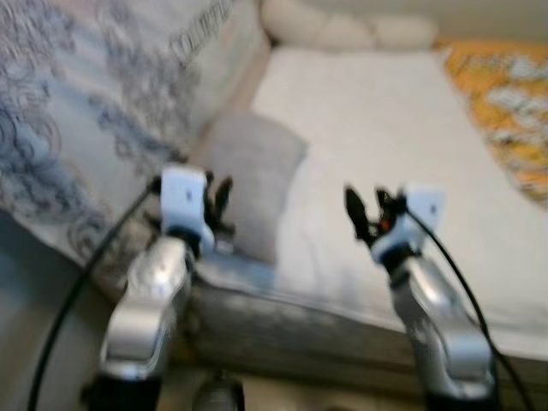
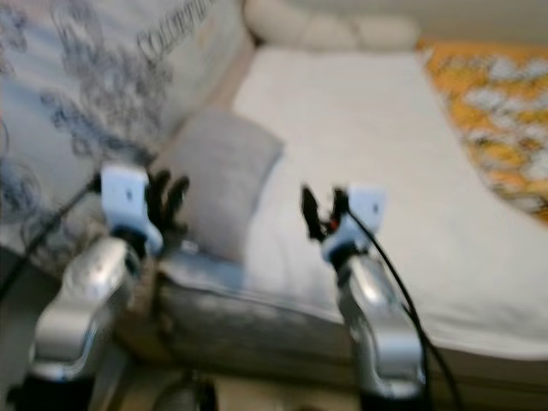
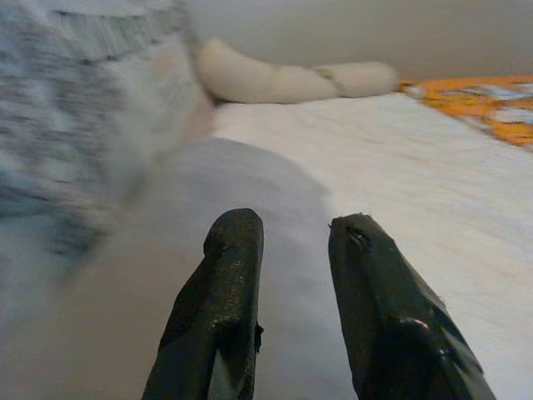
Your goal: Clean up the room
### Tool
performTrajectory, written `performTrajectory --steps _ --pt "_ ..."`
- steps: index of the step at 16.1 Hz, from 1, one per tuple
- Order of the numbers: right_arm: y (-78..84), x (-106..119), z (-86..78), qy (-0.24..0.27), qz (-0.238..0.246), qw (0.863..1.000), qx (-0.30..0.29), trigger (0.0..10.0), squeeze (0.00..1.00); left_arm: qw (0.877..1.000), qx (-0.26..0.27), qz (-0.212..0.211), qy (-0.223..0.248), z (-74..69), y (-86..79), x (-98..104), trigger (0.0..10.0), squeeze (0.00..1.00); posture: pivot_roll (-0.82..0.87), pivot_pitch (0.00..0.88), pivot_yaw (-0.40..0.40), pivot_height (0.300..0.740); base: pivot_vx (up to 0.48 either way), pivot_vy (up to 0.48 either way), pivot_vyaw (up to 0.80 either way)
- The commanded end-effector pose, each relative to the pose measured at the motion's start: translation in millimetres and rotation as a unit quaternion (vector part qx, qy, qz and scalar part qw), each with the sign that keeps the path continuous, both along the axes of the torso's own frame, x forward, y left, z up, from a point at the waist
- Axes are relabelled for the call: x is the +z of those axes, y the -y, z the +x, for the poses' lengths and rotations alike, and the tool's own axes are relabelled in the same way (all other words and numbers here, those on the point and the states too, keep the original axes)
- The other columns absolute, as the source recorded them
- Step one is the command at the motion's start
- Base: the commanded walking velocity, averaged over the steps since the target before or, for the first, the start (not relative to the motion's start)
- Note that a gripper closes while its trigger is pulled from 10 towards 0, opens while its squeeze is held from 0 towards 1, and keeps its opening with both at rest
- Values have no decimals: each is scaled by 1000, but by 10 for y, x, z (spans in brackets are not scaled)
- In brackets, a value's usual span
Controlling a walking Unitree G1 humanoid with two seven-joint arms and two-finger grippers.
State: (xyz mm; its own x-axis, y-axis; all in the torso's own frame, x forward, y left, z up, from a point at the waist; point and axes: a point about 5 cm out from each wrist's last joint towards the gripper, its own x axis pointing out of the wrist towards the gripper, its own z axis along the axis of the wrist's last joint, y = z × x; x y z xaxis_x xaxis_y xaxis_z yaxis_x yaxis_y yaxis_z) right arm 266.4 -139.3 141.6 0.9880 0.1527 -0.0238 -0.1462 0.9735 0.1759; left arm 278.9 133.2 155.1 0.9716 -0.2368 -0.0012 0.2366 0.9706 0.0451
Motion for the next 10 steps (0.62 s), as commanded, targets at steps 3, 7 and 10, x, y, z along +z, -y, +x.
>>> performTrajectory --steps 3,7,10 --pt "62 -20 -30 -16 -40 999 -8 10000 0 1000 28 13 -6 -48 -128 -23 10000 0 -25 0 7 740 0 -480 0" --pt "79 -75 -61 -36 -47 998 5 10000 0 998 51 14 -30 -117 -212 -146 10000 0 -24 0 -6 740 0 -480 0" --pt "111 -157 -96 -40 -65 997 1 10000 0 998 53 24 -34 -159 -227 -173 10000 0 -14 0 -21 740 0 -480 0"
